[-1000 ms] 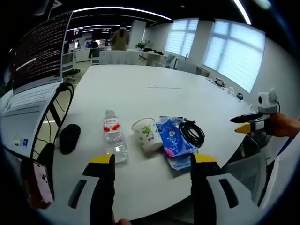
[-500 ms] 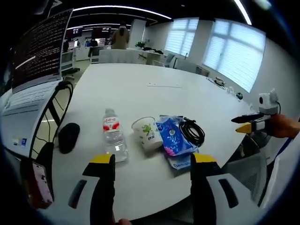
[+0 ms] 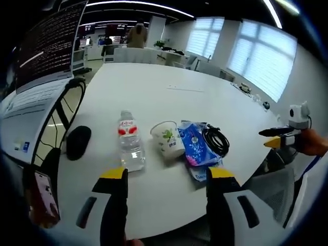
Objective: Arrange the tabletop items into an orderly group along one side of the table until the central work area is clear of visible clutter.
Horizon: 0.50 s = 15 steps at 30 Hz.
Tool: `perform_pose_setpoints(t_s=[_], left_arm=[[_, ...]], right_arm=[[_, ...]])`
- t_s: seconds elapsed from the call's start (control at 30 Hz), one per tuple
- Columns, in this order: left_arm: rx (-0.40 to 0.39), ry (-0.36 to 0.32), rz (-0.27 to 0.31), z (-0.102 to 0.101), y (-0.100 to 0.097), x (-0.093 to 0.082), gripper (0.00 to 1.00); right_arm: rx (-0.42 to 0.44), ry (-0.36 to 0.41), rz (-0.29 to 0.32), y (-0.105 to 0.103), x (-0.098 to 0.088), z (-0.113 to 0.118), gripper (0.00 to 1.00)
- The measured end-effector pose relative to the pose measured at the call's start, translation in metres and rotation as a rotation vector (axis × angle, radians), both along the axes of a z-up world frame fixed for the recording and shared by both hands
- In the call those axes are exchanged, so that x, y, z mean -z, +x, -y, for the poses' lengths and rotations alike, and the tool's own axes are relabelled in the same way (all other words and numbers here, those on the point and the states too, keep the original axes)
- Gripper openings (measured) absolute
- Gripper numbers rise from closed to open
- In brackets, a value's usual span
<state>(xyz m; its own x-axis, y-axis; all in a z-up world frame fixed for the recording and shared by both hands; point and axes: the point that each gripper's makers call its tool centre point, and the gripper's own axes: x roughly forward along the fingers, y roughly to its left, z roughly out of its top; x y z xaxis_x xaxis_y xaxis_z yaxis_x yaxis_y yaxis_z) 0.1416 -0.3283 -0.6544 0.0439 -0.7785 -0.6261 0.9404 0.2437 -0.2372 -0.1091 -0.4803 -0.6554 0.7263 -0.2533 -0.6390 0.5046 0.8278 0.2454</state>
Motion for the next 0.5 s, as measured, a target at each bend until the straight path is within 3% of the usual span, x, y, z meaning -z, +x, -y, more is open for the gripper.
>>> perform_pose_setpoints(t_s=[0.5], left_arm=[[-0.048,0.034,0.001,0.006,0.023,0.01,0.59]], right_arm=[[-0.007,0.003,0.004,0.002,-0.001,-0.004,0.69]])
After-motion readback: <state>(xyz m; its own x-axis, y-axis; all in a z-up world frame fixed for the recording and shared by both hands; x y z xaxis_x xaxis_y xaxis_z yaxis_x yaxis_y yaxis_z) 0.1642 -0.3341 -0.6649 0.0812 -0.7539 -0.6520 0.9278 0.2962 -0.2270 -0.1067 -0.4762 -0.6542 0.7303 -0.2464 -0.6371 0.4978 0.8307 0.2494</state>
